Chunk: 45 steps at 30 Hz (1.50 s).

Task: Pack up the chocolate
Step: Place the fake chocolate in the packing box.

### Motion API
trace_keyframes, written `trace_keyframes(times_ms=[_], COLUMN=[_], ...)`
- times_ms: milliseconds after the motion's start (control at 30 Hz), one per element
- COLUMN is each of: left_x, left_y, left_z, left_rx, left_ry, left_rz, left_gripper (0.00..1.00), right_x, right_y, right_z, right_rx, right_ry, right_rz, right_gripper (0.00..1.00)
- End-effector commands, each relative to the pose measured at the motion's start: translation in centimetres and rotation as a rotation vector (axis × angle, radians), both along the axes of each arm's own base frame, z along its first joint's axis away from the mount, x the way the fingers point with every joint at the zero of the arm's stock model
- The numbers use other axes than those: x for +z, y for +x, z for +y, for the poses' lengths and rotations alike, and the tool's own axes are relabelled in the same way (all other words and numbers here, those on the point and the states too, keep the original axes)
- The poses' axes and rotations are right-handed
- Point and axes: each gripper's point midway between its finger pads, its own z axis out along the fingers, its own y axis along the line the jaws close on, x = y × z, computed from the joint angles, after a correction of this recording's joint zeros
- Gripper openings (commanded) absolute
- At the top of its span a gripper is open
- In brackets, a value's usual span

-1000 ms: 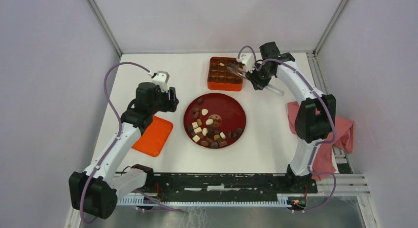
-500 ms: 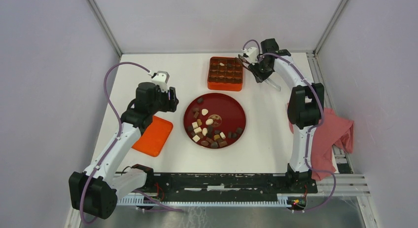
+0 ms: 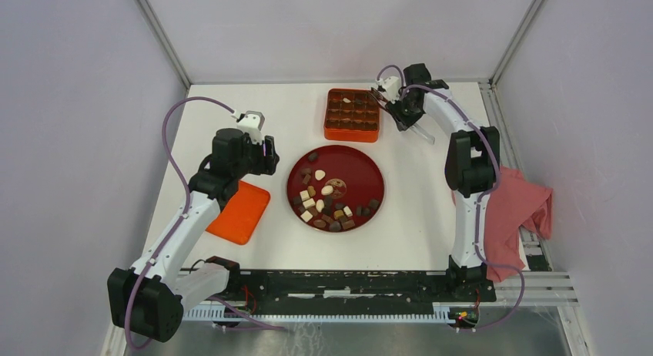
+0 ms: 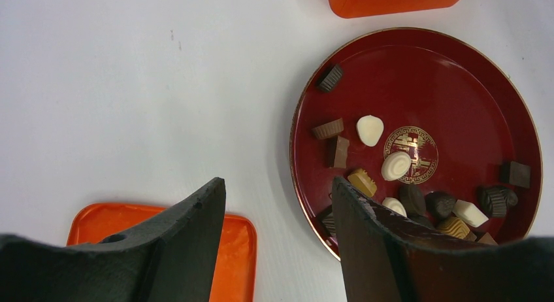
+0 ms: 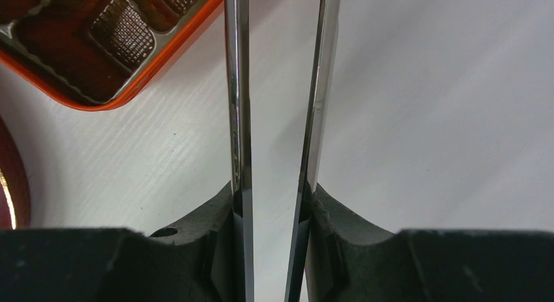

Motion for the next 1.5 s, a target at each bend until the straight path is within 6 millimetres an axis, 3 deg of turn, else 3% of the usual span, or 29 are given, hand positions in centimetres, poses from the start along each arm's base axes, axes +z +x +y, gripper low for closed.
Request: trace_keyframes(times_ms=[0, 833, 1033, 1267, 1467], left_x=[0.9, 0.9, 1.0, 1.0, 1.0], left_y=[0.2, 0.2, 0.2, 0.2, 0.2], left_z=[0.1, 0.1, 0.1, 0.1, 0.0], left_rx=[-0.035, -0.033, -0.034, -0.034, -0.035], left_ry=[0.025, 0.026, 0.025, 0.025, 0.02], left_rz=[-0.047, -0.048, -0.049, -0.051, -0.052], left_gripper=[0.67, 0.67, 0.67, 0.67, 0.66], right_x=[2.1, 1.4, 1.9, 5.0, 8.6], right_y=[2.2, 2.5, 2.5, 2.4, 0.4], right_z=[-0.1, -0.2, -0.1, 0.4, 1.0], right_rx=[-0.035, -0.034, -0.029, -0.018, 0.015], right_ry=[-0.001, -0.011, -0.005, 0.03, 0.091], right_rz=[-0.087, -0.078, -0.085, -0.145, -0.194], right_gripper=[0.1, 0.42, 0.44, 0.36, 0.34])
